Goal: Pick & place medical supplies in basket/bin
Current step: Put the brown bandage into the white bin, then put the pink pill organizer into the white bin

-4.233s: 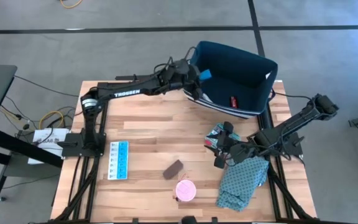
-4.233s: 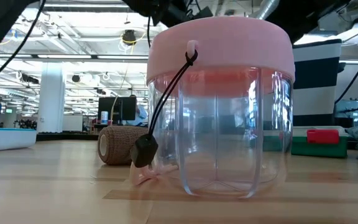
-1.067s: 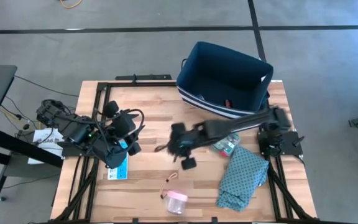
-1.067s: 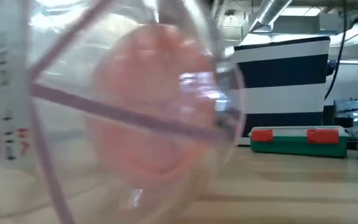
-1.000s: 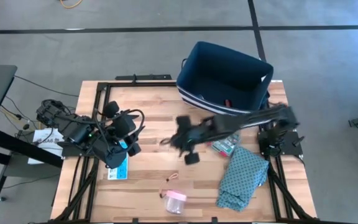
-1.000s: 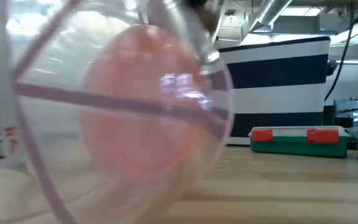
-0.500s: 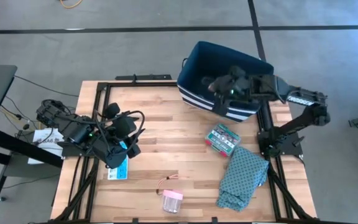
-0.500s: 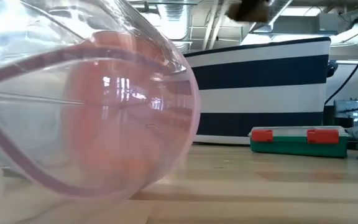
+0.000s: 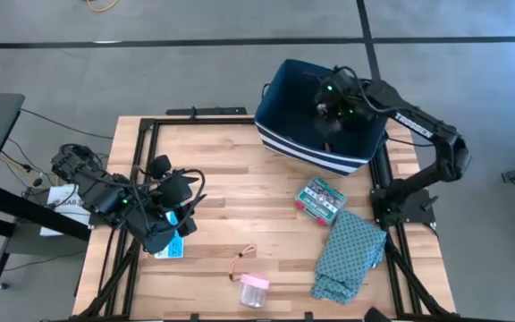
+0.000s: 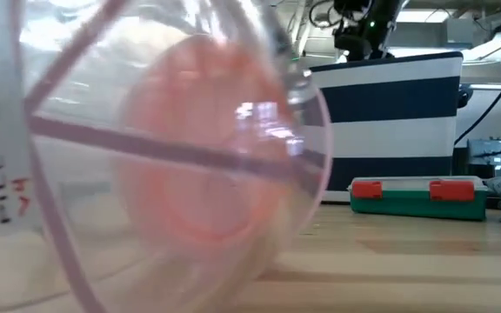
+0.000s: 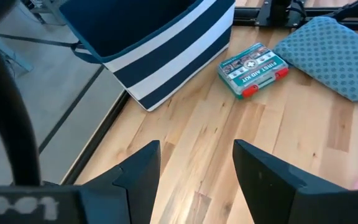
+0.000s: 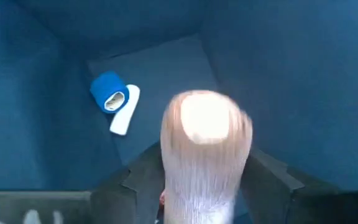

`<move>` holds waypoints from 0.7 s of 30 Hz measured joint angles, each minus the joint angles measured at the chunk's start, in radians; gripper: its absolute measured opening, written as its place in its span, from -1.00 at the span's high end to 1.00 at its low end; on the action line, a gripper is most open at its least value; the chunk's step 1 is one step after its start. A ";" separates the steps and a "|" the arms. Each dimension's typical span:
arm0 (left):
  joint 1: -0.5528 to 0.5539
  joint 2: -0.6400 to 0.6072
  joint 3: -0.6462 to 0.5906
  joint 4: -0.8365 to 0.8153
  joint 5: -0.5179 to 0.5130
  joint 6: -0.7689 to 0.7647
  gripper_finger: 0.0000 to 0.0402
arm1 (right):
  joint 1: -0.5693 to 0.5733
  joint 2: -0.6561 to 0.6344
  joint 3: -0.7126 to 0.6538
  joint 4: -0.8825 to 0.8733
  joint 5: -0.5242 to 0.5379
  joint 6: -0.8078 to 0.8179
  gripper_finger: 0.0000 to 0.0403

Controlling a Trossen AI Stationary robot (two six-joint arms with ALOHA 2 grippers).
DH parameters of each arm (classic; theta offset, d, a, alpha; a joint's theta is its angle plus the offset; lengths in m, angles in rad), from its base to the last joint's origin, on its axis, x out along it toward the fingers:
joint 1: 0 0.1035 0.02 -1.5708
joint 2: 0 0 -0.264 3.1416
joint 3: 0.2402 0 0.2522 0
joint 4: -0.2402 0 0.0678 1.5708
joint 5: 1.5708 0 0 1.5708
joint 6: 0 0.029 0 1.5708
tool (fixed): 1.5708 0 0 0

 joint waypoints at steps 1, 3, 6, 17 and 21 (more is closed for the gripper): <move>0.000 0.000 0.000 0.000 0.000 -0.002 0.04 | -0.013 0.015 0.000 0.000 -0.012 0.000 0.08; 0.000 0.000 0.000 0.000 -0.002 -0.013 0.04 | -0.032 0.051 0.000 -0.001 -0.013 -0.013 0.05; 0.000 0.000 0.000 -0.012 0.027 -0.043 0.04 | -0.047 0.097 0.000 0.000 -0.009 -0.026 0.03; -0.047 0.182 0.000 -0.038 0.072 -0.188 0.04 | 0.004 0.076 0.073 -0.028 -0.005 -0.073 0.11; -0.052 0.298 0.000 -0.034 0.072 -0.283 0.04 | 0.051 0.018 0.147 -0.034 -0.004 -0.078 0.12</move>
